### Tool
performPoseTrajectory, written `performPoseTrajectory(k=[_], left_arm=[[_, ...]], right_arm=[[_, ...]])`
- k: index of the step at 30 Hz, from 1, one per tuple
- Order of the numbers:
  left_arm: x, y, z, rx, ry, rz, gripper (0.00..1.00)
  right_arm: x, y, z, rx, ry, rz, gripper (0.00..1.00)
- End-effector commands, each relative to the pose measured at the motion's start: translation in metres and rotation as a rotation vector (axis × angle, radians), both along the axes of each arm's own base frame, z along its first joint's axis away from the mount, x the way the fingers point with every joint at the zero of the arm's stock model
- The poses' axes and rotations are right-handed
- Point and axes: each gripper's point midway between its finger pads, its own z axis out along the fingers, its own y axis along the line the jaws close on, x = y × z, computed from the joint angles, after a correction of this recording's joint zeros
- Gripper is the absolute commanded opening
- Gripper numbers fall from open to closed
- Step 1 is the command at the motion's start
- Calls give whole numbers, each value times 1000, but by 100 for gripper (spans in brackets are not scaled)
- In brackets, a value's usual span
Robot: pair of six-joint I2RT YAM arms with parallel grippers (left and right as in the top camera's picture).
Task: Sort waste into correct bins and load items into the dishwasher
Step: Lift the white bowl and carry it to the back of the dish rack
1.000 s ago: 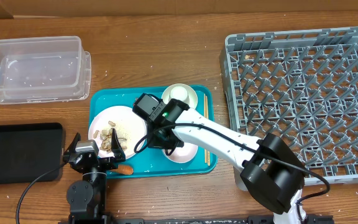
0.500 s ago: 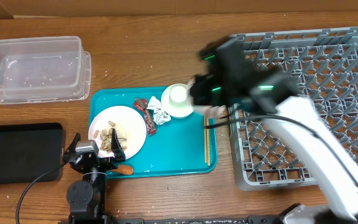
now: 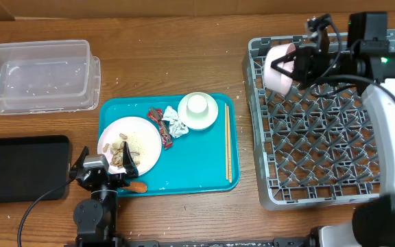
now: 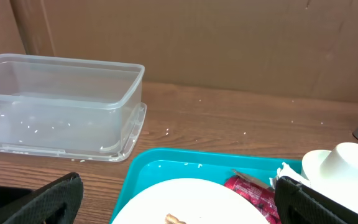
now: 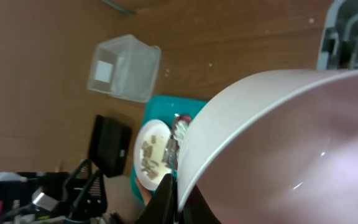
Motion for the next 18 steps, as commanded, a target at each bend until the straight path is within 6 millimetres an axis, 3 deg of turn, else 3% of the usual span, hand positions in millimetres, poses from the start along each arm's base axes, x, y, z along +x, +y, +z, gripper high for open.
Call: performPoseTrajectory(k=[1,8,18], left_arm=[[0,1,1,20,-8,0,100],[0,1,1,20,-8,0,100],[0,1,1,20,-8,0,100]], right_arm=[[6,-3,-3,158,-25,85,4],[31,-22,-33,311,32,91,4],[47,-31,-86,299,151,45,4]])
